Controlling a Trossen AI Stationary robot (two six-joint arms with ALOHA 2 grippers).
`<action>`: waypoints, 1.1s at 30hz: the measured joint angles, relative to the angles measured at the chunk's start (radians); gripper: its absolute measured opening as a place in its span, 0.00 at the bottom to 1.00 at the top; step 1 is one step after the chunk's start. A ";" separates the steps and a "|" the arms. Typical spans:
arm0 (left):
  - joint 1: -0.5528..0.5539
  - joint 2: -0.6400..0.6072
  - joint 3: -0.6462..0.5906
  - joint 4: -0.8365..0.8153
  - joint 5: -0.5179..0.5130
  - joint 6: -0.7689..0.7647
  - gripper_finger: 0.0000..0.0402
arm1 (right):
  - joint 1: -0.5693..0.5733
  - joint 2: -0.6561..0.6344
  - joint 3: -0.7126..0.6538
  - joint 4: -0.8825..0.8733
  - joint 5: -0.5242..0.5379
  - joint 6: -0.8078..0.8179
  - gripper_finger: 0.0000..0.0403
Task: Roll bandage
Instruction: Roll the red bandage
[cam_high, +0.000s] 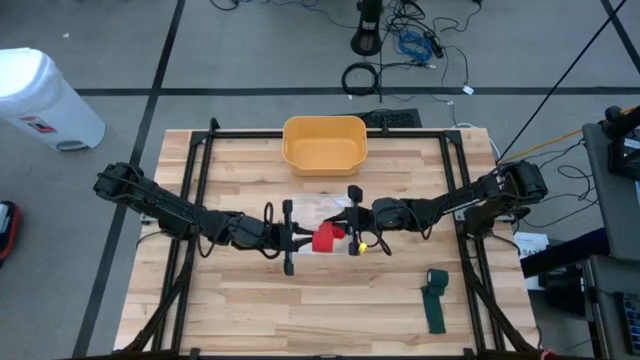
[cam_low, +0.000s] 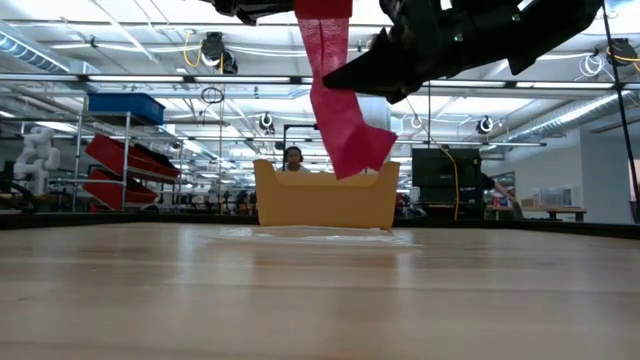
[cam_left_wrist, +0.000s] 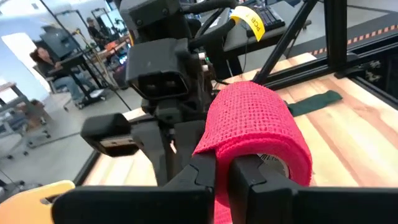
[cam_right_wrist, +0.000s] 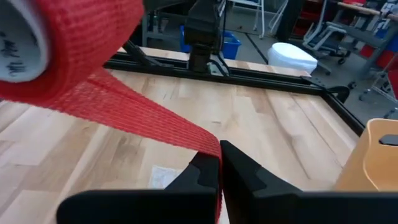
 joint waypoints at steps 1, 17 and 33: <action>0.000 0.000 0.000 -0.001 0.000 -0.007 0.03 | 0.000 0.000 0.000 -0.003 0.000 0.000 0.00; 0.032 0.000 0.000 0.001 -0.013 -0.034 0.03 | 0.041 0.006 0.000 -0.076 -0.171 0.175 0.41; 0.042 0.000 0.000 0.008 -0.036 -0.059 0.03 | 0.103 0.251 0.000 0.218 -0.042 0.259 0.42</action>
